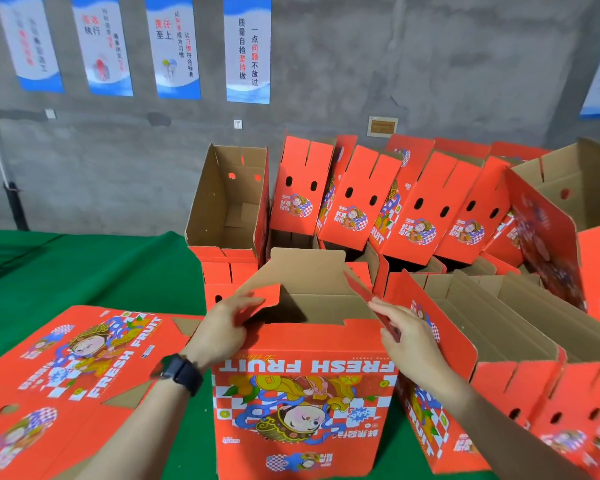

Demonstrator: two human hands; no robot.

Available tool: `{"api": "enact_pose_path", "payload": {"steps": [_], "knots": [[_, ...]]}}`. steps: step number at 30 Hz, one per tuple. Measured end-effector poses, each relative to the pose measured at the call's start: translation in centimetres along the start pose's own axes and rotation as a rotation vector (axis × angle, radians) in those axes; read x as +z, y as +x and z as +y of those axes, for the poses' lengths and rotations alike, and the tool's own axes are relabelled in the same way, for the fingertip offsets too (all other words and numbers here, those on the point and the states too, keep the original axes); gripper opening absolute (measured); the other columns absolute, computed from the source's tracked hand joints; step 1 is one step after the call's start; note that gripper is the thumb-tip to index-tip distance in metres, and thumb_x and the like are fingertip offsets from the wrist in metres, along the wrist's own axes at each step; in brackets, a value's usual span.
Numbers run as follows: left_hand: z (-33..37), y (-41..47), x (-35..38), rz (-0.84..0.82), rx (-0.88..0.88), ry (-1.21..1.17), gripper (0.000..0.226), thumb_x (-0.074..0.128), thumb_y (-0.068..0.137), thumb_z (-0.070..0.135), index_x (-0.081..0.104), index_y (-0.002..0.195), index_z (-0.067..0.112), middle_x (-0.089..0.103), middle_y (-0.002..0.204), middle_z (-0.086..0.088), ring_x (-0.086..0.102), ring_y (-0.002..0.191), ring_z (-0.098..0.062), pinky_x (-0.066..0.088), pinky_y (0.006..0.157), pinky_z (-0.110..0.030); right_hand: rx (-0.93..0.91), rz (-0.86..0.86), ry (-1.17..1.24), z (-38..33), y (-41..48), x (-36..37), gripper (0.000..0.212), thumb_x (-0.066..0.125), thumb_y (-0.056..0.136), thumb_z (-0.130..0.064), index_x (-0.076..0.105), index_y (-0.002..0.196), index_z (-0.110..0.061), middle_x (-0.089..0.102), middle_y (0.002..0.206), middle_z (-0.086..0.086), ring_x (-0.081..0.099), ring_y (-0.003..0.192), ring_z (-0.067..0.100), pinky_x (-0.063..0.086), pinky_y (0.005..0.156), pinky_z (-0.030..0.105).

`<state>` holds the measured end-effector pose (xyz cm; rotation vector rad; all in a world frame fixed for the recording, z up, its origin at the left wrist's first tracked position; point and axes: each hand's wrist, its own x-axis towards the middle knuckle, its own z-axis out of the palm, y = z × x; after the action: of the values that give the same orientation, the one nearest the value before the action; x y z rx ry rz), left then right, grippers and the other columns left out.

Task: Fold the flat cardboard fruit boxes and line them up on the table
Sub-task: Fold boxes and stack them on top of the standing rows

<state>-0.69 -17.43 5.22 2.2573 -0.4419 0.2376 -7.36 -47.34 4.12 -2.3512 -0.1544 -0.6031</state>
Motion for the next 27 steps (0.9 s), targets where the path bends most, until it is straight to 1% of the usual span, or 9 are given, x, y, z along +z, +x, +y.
{"api": "enact_pose_path", "payload": {"steps": [3,6,9,12,14,16,19,23,27], "knots": [[-0.1,0.6,-0.5,-0.104,-0.049,0.148,0.042,0.064,0.085,0.022,0.060,0.126,0.031,0.044,0.145,0.005,0.037,0.134,-0.019,0.032,0.111,-0.039,-0.017,-0.068,0.010,0.3,0.3,0.0,0.047,0.053,0.092,0.004,0.055,0.133,-0.019,0.048,0.139,-0.012,0.041,0.131,0.008,0.036,0.112,0.038],[0.7,1.2,-0.8,-0.216,-0.136,0.357,0.044,0.046,0.082,0.062,0.066,0.114,0.039,0.051,0.134,0.010,0.039,0.129,-0.019,0.025,0.111,-0.047,-0.010,-0.141,0.033,0.5,0.5,0.0,0.043,0.053,0.095,-0.002,0.055,0.133,-0.021,0.046,0.140,-0.017,0.043,0.132,0.009,0.043,0.106,0.041],[1.7,2.3,-0.4,-0.060,-0.125,0.512,0.030,0.048,0.090,0.048,0.071,0.096,0.029,0.060,0.110,-0.001,0.052,0.111,-0.023,0.030,0.105,-0.046,-0.048,-0.193,0.010,1.0,0.7,-0.4,0.039,0.056,0.094,-0.006,0.057,0.129,-0.023,0.047,0.136,-0.021,0.041,0.130,-0.001,0.040,0.108,0.038],[2.1,3.4,0.5,0.021,-0.032,0.585,0.033,0.062,0.083,0.032,0.064,0.115,0.041,0.039,0.131,-0.005,0.033,0.127,-0.028,0.022,0.111,-0.046,-0.071,-0.233,0.010,1.5,0.5,-1.1,0.038,0.059,0.093,-0.008,0.059,0.125,-0.029,0.048,0.132,-0.026,0.038,0.127,-0.011,0.036,0.110,0.028],[1.9,4.2,0.5,-0.057,0.067,0.409,0.046,0.066,0.081,0.017,0.062,0.122,0.037,0.031,0.143,-0.006,0.024,0.137,-0.028,0.018,0.116,-0.036,-0.087,-0.221,0.020,1.5,0.3,-1.2,0.041,0.059,0.092,-0.007,0.057,0.121,-0.036,0.049,0.132,-0.027,0.038,0.128,-0.012,0.028,0.109,0.014],[1.9,4.7,0.1,-0.188,0.134,0.198,0.049,0.067,0.078,0.003,0.064,0.122,0.024,0.039,0.133,-0.004,0.036,0.131,-0.023,0.023,0.110,-0.016,-0.105,-0.190,0.042,1.3,-0.1,-1.2,0.045,0.059,0.091,-0.003,0.056,0.119,-0.039,0.049,0.131,-0.028,0.038,0.128,-0.012,0.024,0.105,0.005],[2.1,5.4,-0.6,-0.158,0.222,0.150,0.040,0.070,0.072,-0.007,0.066,0.109,0.009,0.040,0.108,0.001,0.048,0.109,-0.018,0.034,0.101,-0.017,-0.172,-0.159,0.040,1.2,-0.6,-1.2,0.047,0.061,0.089,0.000,0.057,0.120,-0.035,0.050,0.131,-0.025,0.037,0.128,-0.012,0.022,0.106,0.005],[2.4,5.8,-0.6,-0.151,0.286,0.162,0.036,0.069,0.068,-0.009,0.064,0.101,0.006,0.043,0.111,-0.002,0.048,0.106,-0.017,0.038,0.096,-0.021,-0.263,-0.208,-0.035,1.3,-0.7,-1.6,0.037,0.067,0.085,-0.003,0.065,0.117,-0.023,0.054,0.127,-0.019,0.042,0.126,-0.005,0.023,0.107,0.010],[1.4,5.6,-0.9,-0.137,0.288,0.158,0.035,0.071,0.064,-0.009,0.060,0.093,0.007,0.045,0.101,-0.001,0.048,0.093,-0.016,0.039,0.081,-0.014,-0.223,-0.357,0.021,0.4,0.4,-1.2,0.021,0.058,0.091,-0.036,0.076,0.098,-0.026,0.064,0.114,-0.018,0.050,0.115,-0.004,0.031,0.101,0.015]]}}
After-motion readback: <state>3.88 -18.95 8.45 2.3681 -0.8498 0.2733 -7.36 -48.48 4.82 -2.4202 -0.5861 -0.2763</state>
